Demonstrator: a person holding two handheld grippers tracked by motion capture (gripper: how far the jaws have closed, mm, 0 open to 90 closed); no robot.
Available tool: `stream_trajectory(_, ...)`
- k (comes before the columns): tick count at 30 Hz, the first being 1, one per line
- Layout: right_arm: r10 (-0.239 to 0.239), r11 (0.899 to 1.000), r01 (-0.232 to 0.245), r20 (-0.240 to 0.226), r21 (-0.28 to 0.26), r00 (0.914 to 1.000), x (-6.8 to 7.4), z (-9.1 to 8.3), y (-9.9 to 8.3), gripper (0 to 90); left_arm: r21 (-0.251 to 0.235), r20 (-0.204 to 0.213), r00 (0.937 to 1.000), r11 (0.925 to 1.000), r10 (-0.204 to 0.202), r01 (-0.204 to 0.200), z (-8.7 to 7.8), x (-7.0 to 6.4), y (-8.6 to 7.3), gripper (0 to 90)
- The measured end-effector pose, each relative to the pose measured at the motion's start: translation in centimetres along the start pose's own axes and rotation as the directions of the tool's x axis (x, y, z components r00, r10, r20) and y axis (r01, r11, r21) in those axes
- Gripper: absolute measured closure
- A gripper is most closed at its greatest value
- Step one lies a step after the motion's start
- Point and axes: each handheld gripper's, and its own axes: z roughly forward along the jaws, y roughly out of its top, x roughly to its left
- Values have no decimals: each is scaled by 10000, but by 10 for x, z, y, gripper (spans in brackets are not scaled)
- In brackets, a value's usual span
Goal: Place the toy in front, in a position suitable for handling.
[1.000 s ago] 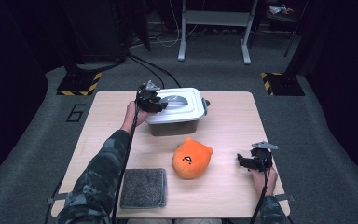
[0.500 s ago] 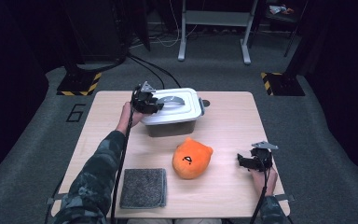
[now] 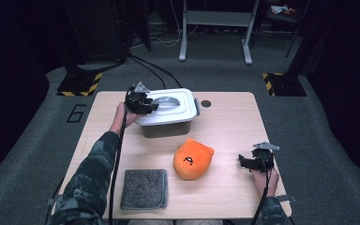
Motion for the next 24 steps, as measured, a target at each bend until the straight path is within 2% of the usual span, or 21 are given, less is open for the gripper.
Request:
stream_trajectory(18,99,10000,-99,-40,-9,9999,0,0,0,139,112,-240,9995,9997,-221,224,-19,23,-16,573)
stream_trajectory(24,107,9999,-107,-43,-7,9999,0,0,0,139,173,-381,9991,9997,-158,165,-24,30,-21,573)
